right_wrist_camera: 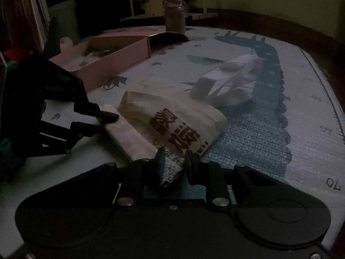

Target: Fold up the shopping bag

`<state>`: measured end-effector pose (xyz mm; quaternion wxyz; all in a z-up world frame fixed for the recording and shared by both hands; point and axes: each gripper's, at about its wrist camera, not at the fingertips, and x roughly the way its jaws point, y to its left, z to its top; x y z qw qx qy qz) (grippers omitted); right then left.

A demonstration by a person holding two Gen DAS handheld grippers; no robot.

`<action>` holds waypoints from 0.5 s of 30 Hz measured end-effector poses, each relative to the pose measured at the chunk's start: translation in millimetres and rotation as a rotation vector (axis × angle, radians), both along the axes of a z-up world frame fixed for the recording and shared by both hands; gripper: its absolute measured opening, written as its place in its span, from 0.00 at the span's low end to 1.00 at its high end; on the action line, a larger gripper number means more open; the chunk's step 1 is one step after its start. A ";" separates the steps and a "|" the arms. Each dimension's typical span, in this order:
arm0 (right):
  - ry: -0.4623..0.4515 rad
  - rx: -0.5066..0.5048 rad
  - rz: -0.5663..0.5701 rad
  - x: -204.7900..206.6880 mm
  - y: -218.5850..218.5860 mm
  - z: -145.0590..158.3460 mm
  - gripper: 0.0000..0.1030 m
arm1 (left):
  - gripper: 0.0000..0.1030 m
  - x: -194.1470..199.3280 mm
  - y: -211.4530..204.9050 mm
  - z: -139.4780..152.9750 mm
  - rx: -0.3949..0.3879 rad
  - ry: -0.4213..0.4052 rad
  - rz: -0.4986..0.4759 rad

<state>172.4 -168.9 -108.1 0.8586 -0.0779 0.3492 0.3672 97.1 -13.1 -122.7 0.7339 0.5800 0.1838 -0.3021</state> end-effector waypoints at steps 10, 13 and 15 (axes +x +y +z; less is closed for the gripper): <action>-0.153 -0.176 0.247 -58.3 11.2 26.1 0.24 | 0.10 -34.1 -18.4 13.7 0.015 0.099 0.011; -0.248 -0.228 0.353 -80.6 16.2 29.3 0.48 | 0.10 -34.8 -17.9 18.8 -0.008 0.141 0.020; -0.269 -0.273 0.386 -85.4 18.7 24.0 0.48 | 0.10 -33.0 -17.3 20.8 -0.040 0.170 0.033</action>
